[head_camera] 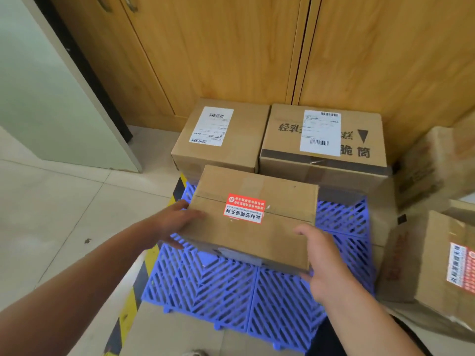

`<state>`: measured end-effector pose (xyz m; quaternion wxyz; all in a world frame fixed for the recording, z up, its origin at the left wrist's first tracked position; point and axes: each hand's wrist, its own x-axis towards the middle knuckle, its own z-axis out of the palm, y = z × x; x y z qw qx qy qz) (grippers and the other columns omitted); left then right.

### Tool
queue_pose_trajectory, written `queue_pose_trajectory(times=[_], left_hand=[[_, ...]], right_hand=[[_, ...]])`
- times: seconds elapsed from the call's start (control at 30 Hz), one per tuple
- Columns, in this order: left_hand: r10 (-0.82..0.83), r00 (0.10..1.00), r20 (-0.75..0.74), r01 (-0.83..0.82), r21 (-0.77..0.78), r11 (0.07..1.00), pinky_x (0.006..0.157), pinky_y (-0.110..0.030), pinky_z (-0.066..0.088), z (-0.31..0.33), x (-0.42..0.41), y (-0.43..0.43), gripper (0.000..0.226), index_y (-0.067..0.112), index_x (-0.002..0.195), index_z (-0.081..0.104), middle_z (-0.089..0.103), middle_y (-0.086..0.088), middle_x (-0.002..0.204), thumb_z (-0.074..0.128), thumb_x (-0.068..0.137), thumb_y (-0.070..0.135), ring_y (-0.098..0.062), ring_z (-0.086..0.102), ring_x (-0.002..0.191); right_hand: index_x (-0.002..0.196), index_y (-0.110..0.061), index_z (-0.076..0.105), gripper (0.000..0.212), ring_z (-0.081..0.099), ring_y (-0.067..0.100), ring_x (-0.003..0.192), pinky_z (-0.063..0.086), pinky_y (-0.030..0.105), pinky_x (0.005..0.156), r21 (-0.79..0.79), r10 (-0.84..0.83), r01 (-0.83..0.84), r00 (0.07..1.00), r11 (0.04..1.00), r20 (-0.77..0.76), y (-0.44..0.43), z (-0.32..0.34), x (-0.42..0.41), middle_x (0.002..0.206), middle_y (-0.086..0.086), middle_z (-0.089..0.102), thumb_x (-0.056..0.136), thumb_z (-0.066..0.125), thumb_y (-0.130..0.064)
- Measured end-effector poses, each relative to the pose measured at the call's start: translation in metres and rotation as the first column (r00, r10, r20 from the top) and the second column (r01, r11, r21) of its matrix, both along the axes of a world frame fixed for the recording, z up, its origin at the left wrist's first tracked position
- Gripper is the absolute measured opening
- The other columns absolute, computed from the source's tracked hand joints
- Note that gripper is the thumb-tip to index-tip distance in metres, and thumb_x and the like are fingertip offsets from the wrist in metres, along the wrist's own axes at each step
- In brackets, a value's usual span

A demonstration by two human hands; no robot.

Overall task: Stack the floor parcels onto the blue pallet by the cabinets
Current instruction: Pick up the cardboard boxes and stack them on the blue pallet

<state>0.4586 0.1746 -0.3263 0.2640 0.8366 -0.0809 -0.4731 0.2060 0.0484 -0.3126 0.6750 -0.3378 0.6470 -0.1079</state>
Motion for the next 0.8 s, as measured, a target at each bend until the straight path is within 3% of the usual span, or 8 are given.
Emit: queue_pose_trajectory(times=[0.1,0.27,0.4,0.53,0.63,0.7,0.73,0.8], left_hand=[[0.146,0.983,0.109,-0.148,0.004,0.989,0.077,-0.051,0.06,0.006,0.034,0.019,0.036,0.023,0.117,0.059,0.055,-0.004,0.122,0.066,0.086,0.041,-0.025,0.054,0.112],[0.266,0.951,0.156,-0.266,-0.021,0.964,0.077,-0.048,0.06,0.006,0.062,0.038,0.046,0.021,0.12,0.059,0.054,-0.005,0.124,0.067,0.082,0.045,-0.025,0.053,0.113],[0.302,0.941,0.152,-0.288,-0.106,0.952,0.086,-0.048,0.057,-0.004,0.062,0.037,0.045,0.025,0.127,0.055,0.056,-0.006,0.128,0.064,0.087,0.041,-0.025,0.055,0.11],[0.149,0.965,0.214,-0.153,0.001,0.988,0.092,-0.049,0.051,0.008,0.064,0.041,0.061,0.042,0.144,0.034,0.051,-0.003,0.136,0.061,0.09,0.044,-0.028,0.051,0.116],[-0.138,0.99,-0.033,0.142,0.281,0.949,0.085,-0.048,0.056,0.031,0.073,0.058,0.09,0.042,0.149,0.016,0.067,-0.011,0.118,0.07,0.077,0.05,-0.03,0.068,0.1],[-0.238,0.958,-0.16,0.28,0.351,0.893,0.084,-0.05,0.058,0.038,0.077,0.074,0.118,0.036,0.147,0.019,0.07,-0.01,0.116,0.082,0.049,0.06,-0.026,0.07,0.1],[-0.204,0.973,-0.108,0.229,0.336,0.913,0.082,-0.051,0.058,0.038,0.08,0.079,0.13,0.037,0.149,0.017,0.064,-0.009,0.128,0.086,0.041,0.062,-0.026,0.066,0.108],[-0.044,0.994,0.102,0.024,0.192,0.981,0.077,-0.052,0.059,0.034,0.082,0.086,0.125,0.045,0.152,0.004,0.041,-0.008,0.15,0.088,0.06,0.049,-0.03,0.052,0.124]], right_hand=[[0.097,-0.021,0.06,0.004,0.063,0.013,0.08,0.048,0.034,0.075,0.081,0.173,-0.189,0.97,0.979,0.173,0.015,0.005,0.018,0.094,0.0,0.068,0.094,0.059,-0.019],[0.097,-0.031,0.059,0.035,0.064,0.004,0.089,0.051,0.022,0.075,0.0,0.287,-0.305,0.897,0.952,0.335,0.029,0.007,0.044,0.097,-0.012,0.069,0.096,0.052,0.003],[0.092,-0.033,0.056,0.038,0.061,0.004,0.09,0.046,0.038,0.095,-0.051,0.251,-0.248,0.912,0.967,0.324,0.024,-0.002,0.057,0.097,-0.014,0.065,0.095,0.052,0.004],[0.109,-0.033,0.052,0.032,0.059,0.002,0.09,0.046,0.039,0.086,-0.098,0.282,-0.265,0.925,0.959,0.255,0.031,-0.006,0.063,0.098,-0.022,0.06,0.094,0.059,-0.006],[0.109,-0.039,0.054,0.033,0.064,0.011,0.091,0.054,0.043,0.086,-0.178,0.246,-0.218,0.957,0.96,0.155,0.038,-0.01,0.065,0.099,-0.015,0.065,0.091,0.062,-0.012],[0.105,-0.035,0.062,0.027,0.063,0.011,0.082,0.054,0.041,0.079,-0.254,0.174,-0.143,0.979,0.957,0.105,0.038,-0.013,0.069,0.093,-0.008,0.066,0.09,0.062,-0.013],[0.112,-0.03,0.064,0.028,0.061,0.013,0.08,0.051,0.037,0.072,-0.288,0.154,-0.125,0.985,0.949,0.078,0.039,-0.015,0.07,0.096,-0.002,0.066,0.089,0.062,-0.014],[0.13,-0.027,0.058,0.043,0.061,0.016,0.087,0.044,0.03,0.066,-0.319,0.145,-0.122,0.988,0.94,0.049,0.043,-0.02,0.075,0.115,0.008,0.06,0.088,0.063,-0.019]])
